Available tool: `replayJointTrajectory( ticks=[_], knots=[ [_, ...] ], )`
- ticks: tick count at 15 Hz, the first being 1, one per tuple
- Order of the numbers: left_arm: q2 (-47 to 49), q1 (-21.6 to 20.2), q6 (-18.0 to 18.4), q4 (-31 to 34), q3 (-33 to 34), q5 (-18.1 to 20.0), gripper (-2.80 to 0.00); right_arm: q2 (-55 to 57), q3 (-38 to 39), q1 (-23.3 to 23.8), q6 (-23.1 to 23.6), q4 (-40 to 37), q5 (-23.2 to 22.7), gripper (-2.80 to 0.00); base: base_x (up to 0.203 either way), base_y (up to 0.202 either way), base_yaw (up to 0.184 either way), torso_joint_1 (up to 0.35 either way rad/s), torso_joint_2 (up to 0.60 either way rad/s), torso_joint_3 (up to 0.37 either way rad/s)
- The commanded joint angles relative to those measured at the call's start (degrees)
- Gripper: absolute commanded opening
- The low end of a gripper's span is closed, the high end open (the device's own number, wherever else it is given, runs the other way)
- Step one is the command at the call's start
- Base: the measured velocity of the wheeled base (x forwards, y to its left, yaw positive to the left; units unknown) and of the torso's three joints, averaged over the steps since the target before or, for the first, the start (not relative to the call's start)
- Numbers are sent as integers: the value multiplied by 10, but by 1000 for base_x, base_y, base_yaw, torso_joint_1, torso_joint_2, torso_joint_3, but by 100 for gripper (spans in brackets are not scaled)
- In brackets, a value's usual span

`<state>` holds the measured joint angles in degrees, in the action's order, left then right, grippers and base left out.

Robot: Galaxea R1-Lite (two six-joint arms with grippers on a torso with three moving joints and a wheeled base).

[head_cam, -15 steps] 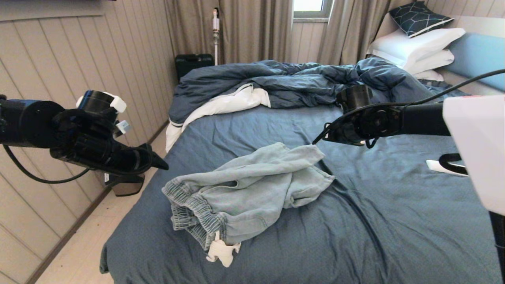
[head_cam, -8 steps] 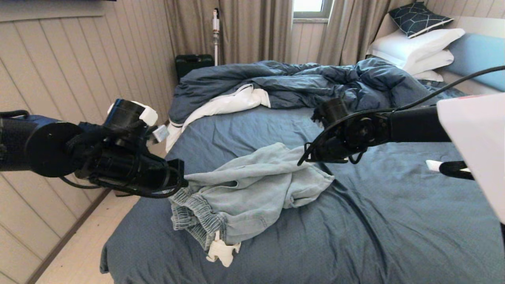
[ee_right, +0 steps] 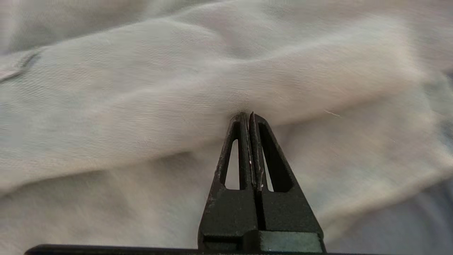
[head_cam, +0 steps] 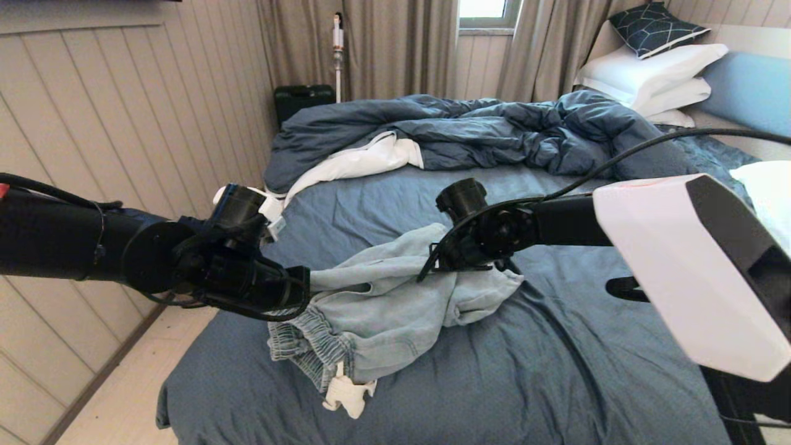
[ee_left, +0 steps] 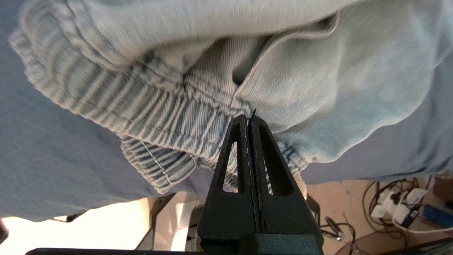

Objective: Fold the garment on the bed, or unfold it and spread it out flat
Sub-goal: Fold the blue shorts

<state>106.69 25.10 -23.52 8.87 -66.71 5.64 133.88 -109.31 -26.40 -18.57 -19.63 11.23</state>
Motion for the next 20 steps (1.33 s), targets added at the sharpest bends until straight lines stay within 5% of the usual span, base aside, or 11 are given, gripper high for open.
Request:
replayJointTrajectory(
  ticks=[1, 8, 13, 20],
  knots=[
    [5, 0, -2, 1, 3, 0, -280, 42, -23, -22, -3, -1, 1, -280, 0, 0, 0, 0, 0, 0],
    [-7, 16, -8, -3, 11, 0, -280, 24, -15, -44, -37, 22, 12, -280, 0, 0, 0, 0, 0, 0],
    [-2, 15, -10, -12, 12, 0, -280, -76, 97, -77, -43, 27, 0, -280, 0, 0, 0, 0, 0, 0],
    [-14, 15, -18, -15, 15, 0, -280, 32, 46, -74, -42, 70, 5, -280, 0, 0, 0, 0, 0, 0]
  ],
)
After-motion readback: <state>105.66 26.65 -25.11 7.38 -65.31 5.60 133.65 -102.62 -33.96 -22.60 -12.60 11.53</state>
